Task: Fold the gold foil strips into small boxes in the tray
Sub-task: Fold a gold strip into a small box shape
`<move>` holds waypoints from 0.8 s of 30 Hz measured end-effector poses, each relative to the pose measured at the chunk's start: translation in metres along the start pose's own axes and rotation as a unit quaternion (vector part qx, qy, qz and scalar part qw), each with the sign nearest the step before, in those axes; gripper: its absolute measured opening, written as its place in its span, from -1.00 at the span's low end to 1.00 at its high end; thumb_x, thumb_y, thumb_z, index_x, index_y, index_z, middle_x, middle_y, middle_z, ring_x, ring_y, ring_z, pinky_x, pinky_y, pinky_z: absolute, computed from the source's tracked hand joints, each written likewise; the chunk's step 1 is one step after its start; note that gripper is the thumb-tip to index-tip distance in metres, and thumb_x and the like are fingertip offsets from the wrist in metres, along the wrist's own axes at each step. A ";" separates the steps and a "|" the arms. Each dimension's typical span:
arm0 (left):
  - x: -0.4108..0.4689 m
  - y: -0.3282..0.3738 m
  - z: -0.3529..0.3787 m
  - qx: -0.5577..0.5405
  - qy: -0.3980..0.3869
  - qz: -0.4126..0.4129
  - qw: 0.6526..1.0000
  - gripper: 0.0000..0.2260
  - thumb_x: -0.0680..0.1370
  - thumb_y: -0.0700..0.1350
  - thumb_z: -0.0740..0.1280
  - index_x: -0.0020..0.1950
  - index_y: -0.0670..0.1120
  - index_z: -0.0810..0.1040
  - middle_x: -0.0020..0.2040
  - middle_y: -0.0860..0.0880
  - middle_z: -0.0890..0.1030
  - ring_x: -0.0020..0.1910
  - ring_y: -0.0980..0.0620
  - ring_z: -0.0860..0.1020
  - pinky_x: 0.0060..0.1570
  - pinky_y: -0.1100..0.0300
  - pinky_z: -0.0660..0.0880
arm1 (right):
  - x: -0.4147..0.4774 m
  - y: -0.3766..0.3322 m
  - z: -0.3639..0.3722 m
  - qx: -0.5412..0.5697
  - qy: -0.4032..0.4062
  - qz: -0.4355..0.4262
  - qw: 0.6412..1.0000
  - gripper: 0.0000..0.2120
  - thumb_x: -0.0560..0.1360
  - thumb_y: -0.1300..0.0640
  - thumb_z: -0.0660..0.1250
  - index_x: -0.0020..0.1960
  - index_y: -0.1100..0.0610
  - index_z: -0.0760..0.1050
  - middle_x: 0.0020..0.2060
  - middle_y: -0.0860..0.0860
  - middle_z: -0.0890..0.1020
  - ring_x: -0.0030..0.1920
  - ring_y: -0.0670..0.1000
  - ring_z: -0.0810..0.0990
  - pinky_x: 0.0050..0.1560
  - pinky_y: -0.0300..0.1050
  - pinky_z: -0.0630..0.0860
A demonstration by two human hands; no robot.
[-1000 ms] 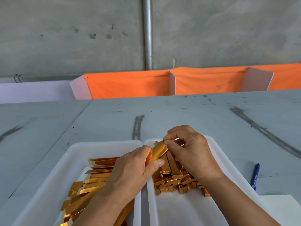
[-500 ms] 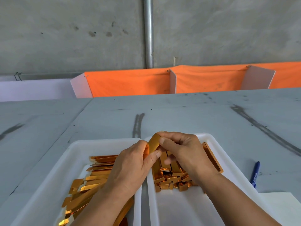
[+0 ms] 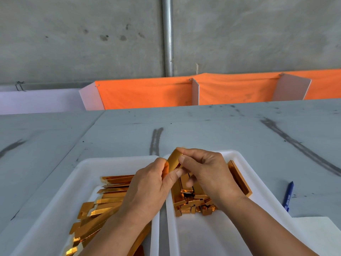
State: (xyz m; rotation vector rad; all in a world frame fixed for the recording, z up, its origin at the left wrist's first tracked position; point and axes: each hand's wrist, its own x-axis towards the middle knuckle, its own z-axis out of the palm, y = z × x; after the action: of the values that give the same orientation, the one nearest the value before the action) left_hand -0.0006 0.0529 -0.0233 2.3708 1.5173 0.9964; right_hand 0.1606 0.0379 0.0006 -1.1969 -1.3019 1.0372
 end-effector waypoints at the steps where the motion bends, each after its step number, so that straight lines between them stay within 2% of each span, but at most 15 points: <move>1: 0.000 0.000 0.000 0.002 0.001 0.003 1.000 -0.58 0.42 0.44 -0.03 -0.16 0.11 0.30 -0.36 0.08 0.45 -0.39 0.13 0.51 -0.43 0.29 0.47 | 0.000 0.000 0.001 0.002 0.002 -0.001 1.000 -0.82 0.57 0.07 0.37 0.10 -0.16 0.64 -0.28 -0.01 0.72 -0.49 -0.08 0.55 -0.23 -0.24 0.62; 5: 0.000 0.001 -0.001 -0.003 0.003 0.012 1.000 -0.59 0.42 0.45 -0.04 -0.16 0.15 0.29 -0.38 0.11 0.43 -0.40 0.15 0.48 -0.47 0.35 0.36 | -0.001 0.000 0.001 0.003 0.012 -0.014 1.000 -0.84 0.57 0.08 0.37 0.06 -0.13 0.66 -0.26 0.03 0.72 -0.49 -0.07 0.53 -0.27 -0.23 0.61; 8: 0.000 0.001 -0.002 -0.003 0.009 0.015 1.000 -0.61 0.43 0.43 -0.02 -0.17 0.14 0.28 -0.37 0.09 0.42 -0.40 0.14 0.48 -0.46 0.32 0.41 | -0.002 -0.001 0.000 0.005 0.001 -0.023 1.000 -0.82 0.60 0.05 0.33 0.12 -0.14 0.64 -0.25 0.03 0.72 -0.46 -0.05 0.56 -0.27 -0.25 0.58; 11: 0.000 0.001 -0.003 -0.006 0.005 0.022 1.000 -0.63 0.45 0.41 -0.01 -0.16 0.13 0.28 -0.38 0.10 0.40 -0.40 0.16 0.46 -0.45 0.36 0.34 | -0.001 -0.005 -0.003 0.043 0.022 -0.021 0.999 -0.80 0.64 -0.02 0.23 0.19 -0.17 0.59 -0.25 0.03 0.72 -0.41 0.00 0.61 -0.30 -0.29 0.55; 13: 0.000 0.001 -0.003 0.000 -0.001 0.020 1.000 -0.63 0.44 0.41 -0.03 -0.15 0.13 0.28 -0.36 0.12 0.39 -0.38 0.17 0.47 -0.42 0.40 0.32 | 0.003 -0.007 -0.006 0.080 0.061 0.009 0.995 -0.79 0.66 -0.01 0.20 0.14 -0.12 0.61 -0.27 -0.03 0.70 -0.37 0.01 0.65 -0.37 -0.29 0.53; 15: -0.001 0.000 -0.002 0.008 -0.006 0.022 1.000 -0.62 0.44 0.41 -0.04 -0.13 0.13 0.28 -0.34 0.12 0.39 -0.35 0.18 0.47 -0.40 0.41 0.31 | 0.006 -0.006 -0.009 0.123 0.080 0.054 0.988 -0.76 0.66 0.05 0.19 0.07 0.02 0.64 -0.30 -0.01 0.68 -0.34 0.01 0.66 -0.45 -0.25 0.51; 17: -0.001 0.001 -0.002 0.019 -0.012 0.033 0.999 -0.62 0.44 0.41 -0.06 -0.13 0.14 0.27 -0.34 0.12 0.39 -0.35 0.19 0.46 -0.41 0.41 0.29 | 0.008 -0.004 -0.010 0.149 0.061 0.091 0.983 -0.74 0.66 0.08 0.20 0.01 0.13 0.64 -0.31 0.05 0.67 -0.38 -0.02 0.61 -0.49 -0.25 0.48; 20: -0.001 0.003 -0.003 0.035 -0.019 0.051 0.998 -0.62 0.45 0.41 -0.07 -0.12 0.14 0.26 -0.34 0.11 0.37 -0.34 0.18 0.43 -0.41 0.39 0.27 | 0.009 -0.002 -0.009 0.198 0.007 0.115 0.974 -0.74 0.63 0.07 0.27 -0.09 0.17 0.64 -0.32 0.11 0.65 -0.44 -0.03 0.56 -0.52 -0.26 0.48; 24: -0.001 0.003 -0.004 0.057 -0.020 0.063 0.996 -0.62 0.45 0.40 -0.09 -0.09 0.13 0.25 -0.32 0.13 0.35 -0.31 0.20 0.42 -0.38 0.39 0.25 | 0.009 -0.002 -0.010 0.218 -0.027 0.109 0.969 -0.81 0.59 0.08 0.34 -0.06 0.20 0.61 -0.35 0.15 0.62 -0.47 -0.03 0.52 -0.50 -0.26 0.49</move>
State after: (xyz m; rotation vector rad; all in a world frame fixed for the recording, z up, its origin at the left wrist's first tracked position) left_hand -0.0006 0.0499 -0.0192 2.5778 1.4628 0.9053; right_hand 0.1711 0.0465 0.0043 -0.9904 -0.9260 1.4384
